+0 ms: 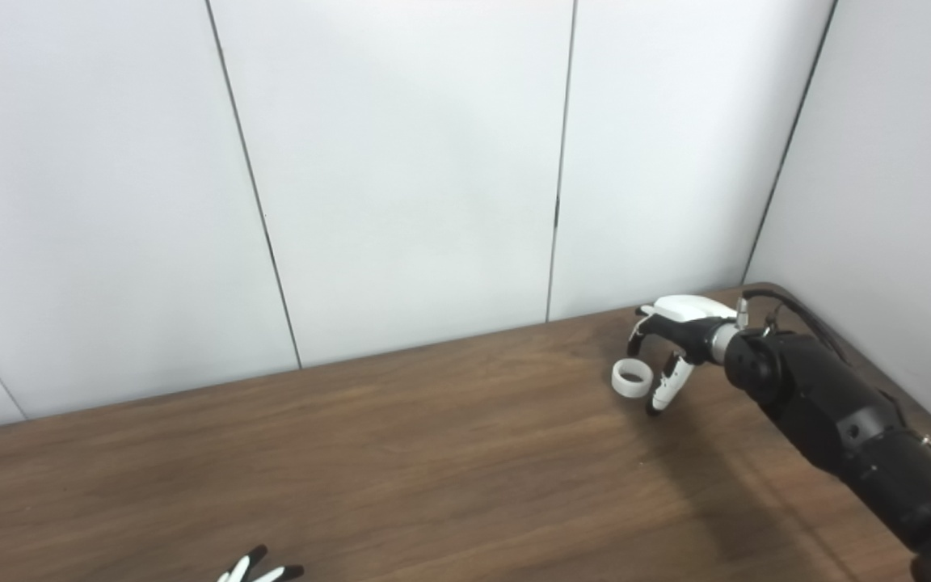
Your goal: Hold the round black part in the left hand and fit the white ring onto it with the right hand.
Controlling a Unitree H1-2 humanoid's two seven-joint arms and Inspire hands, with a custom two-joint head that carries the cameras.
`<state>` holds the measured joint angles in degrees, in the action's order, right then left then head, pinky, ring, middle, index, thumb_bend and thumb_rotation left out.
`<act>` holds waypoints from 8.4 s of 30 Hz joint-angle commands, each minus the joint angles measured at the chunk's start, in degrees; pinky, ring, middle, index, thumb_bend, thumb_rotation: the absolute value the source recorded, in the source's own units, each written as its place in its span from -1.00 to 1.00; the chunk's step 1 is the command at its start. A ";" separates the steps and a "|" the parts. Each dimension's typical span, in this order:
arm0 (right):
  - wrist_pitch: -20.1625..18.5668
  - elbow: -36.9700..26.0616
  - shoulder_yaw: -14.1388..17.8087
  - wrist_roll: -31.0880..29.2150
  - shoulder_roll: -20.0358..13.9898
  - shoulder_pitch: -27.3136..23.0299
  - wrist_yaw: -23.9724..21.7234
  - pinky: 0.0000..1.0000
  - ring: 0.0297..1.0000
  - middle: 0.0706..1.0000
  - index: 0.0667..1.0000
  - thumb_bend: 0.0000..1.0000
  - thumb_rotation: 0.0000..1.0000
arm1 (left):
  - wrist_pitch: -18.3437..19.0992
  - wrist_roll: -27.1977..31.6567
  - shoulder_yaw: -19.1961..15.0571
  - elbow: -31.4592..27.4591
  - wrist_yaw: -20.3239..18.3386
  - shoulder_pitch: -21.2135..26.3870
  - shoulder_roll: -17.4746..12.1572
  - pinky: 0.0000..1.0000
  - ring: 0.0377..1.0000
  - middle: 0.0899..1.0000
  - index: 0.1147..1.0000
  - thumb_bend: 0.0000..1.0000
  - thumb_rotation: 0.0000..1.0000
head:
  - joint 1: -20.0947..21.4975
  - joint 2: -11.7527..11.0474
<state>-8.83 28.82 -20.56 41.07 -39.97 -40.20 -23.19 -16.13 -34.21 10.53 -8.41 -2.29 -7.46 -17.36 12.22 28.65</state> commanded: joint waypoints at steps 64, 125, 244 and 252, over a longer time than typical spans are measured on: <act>1.94 1.82 -1.96 1.63 2.52 -0.89 7.63 0.81 0.98 0.82 0.02 0.81 -0.74 | -0.88 0.33 -0.67 -0.78 0.73 0.28 1.17 1.00 1.00 0.70 -0.18 0.04 -0.92 | -0.46 0.36; -5.89 -0.70 -3.85 0.66 1.00 -0.70 -4.13 1.00 1.00 0.92 0.24 0.91 -0.39 | -1.45 1.82 -1.45 -0.20 -0.10 0.86 0.11 1.00 1.00 0.71 -0.18 0.04 -0.92 | 1.19 1.05; -11.22 -5.34 -4.58 2.15 -0.67 4.90 -5.58 0.84 1.00 1.00 0.63 0.84 -0.64 | -3.17 3.47 -2.91 1.55 -1.12 1.51 -1.91 1.00 1.00 0.70 -0.18 0.04 -0.92 | 3.24 1.44; -12.11 -6.21 -4.57 2.12 -0.89 5.52 -5.87 0.89 1.00 1.00 0.67 0.88 -0.62 | -3.08 3.43 -3.12 1.83 -1.33 1.68 -1.98 1.00 1.00 0.70 -0.17 0.04 -0.92 | 3.76 1.44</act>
<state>-18.58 21.04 -23.91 42.15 -40.52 -36.93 -25.68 -18.54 -31.48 7.91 -5.86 -4.35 -5.70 -18.38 15.91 30.06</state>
